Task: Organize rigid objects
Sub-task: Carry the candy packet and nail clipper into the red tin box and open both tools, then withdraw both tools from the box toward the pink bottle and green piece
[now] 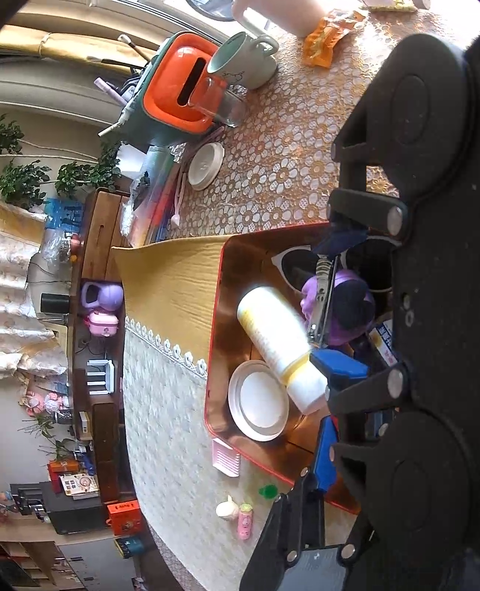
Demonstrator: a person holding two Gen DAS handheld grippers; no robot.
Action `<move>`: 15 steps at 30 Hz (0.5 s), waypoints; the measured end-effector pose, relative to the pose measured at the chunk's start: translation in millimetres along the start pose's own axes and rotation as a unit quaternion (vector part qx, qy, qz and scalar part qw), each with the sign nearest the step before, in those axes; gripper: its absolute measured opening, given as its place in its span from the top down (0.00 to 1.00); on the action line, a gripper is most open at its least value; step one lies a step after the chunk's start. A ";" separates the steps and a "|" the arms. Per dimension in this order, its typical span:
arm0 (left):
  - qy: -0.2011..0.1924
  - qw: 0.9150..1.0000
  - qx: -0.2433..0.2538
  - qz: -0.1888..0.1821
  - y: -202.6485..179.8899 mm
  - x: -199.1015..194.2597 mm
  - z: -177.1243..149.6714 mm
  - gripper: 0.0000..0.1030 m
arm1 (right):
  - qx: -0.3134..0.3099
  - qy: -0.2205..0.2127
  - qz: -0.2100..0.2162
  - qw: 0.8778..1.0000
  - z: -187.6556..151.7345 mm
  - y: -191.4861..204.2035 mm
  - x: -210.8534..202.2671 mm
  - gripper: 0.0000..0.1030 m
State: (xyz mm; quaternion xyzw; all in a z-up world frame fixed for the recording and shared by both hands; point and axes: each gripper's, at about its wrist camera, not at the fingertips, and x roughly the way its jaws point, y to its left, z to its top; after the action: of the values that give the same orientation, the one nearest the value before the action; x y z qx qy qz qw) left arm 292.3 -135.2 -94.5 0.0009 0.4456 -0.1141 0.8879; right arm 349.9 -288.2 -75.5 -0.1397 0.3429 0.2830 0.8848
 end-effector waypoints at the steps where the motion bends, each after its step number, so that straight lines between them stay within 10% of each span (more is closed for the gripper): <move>1: 0.000 1.000 -0.001 -0.004 0.4 -0.8 -0.2 0.56 | 0.006 -0.002 0.000 1.000 -0.3 -0.6 -1.4 0.40; 15: -0.020 0.999 -0.019 -0.025 10.1 -29.7 -8.8 0.42 | 0.046 -0.028 0.007 0.999 -1.8 5.3 -36.9 0.38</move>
State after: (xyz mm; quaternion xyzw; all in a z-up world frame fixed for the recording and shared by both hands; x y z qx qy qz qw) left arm 270.2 -118.5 -77.3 -0.0291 0.4300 -0.1279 0.8932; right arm 323.5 -299.7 -51.8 -0.0883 0.3312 0.2765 0.8978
